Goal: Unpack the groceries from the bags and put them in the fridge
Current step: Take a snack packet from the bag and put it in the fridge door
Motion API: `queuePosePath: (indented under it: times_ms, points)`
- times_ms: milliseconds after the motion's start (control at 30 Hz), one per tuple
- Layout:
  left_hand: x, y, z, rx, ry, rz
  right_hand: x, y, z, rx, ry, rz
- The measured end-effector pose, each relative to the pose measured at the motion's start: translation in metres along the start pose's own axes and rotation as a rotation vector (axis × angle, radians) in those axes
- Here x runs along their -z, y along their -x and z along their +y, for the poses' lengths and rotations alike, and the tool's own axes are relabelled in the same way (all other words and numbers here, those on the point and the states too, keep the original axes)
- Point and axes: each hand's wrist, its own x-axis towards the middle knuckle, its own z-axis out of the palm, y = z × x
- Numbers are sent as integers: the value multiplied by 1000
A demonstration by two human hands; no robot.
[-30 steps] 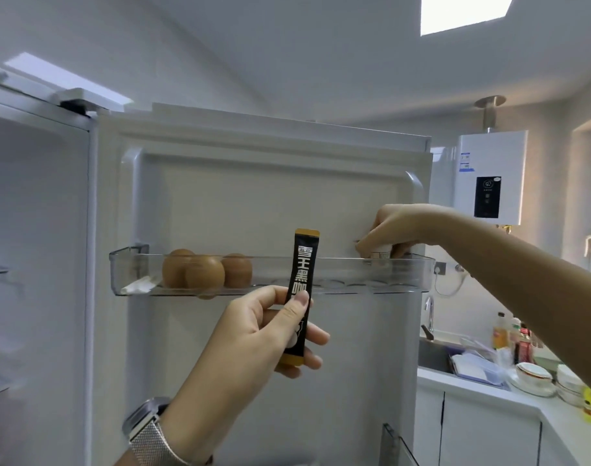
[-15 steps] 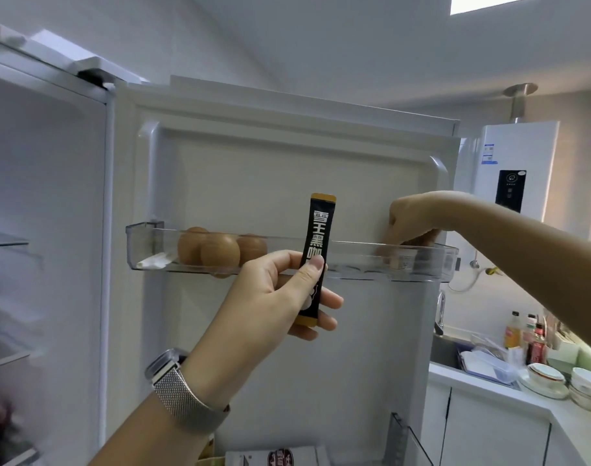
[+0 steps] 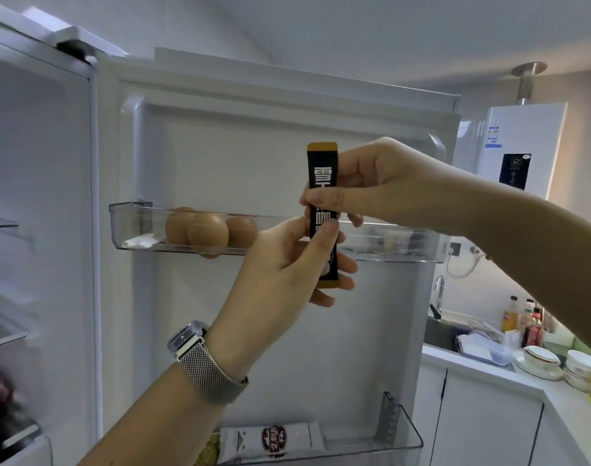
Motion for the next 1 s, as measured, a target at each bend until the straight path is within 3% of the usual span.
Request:
queuePosePath:
  times_ms: [200, 333, 433, 633, 767, 1000]
  points:
    - [9, 5, -13, 89, -238, -54, 30, -6, 16, -55, -180, 216]
    - [23, 27, -39, 129, -659, -208, 40, 15, 8, 61, -208, 312]
    - [35, 52, -73, 221, -884, -234, 5, 52, -1, 135, -160, 76]
    - [50, 98, -128, 382, -1206, -231, -103, 80, 48, -66, 202, -210]
    - [61, 109, -142, 439, -1249, -185, -160, 60, 82, -292, 163, -426]
    - [77, 124, -138, 347, -1166, -94, -242, 27, 118, -191, 285, -623]
